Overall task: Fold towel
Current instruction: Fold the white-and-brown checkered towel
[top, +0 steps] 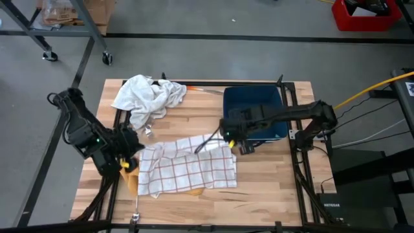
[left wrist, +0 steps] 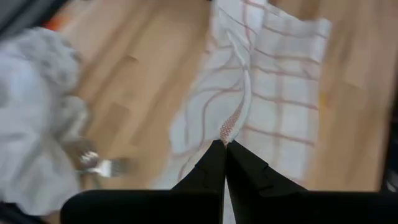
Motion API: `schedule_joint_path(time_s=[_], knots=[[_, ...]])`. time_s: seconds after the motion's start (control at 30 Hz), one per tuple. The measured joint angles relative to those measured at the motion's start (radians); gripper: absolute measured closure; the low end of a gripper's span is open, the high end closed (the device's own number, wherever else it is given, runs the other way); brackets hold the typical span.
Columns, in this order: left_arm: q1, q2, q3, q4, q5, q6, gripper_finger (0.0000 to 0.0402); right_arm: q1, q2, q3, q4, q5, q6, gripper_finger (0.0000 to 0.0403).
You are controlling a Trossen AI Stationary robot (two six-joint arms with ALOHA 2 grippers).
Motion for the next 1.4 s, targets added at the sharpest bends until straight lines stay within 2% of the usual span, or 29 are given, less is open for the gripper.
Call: schedule_joint_path(time_s=[0.27,0.67,0.87,0.97,1.17,1.4], knots=[[-0.094,0.068,0.0,0.081,0.124,-0.016,0.0402,0.138,0.0,-0.093,0.078,-0.011,0.048,0.0398],[-0.16,0.239,0.0,0.109,0.148,-0.069,0.0401,0.27,0.0,-0.322,0.399,-0.008,0.051,0.0398],[-0.164,0.351,0.0,0.151,0.15,-0.069,0.0402,0.306,0.0,-0.397,0.477,0.087,0.051,0.0398],[-0.164,0.405,0.0,0.157,0.15,-0.069,0.0401,0.311,0.0,-0.435,0.501,0.087,0.051,0.0398],[-0.164,0.473,0.0,0.21,0.173,-0.072,0.0401,0.31,0.0,-0.48,0.563,0.012,0.119,0.0398],[-0.164,0.483,0.0,0.337,0.245,-0.073,0.0402,0.31,0.0,-0.483,0.615,-0.13,0.225,0.0398]])
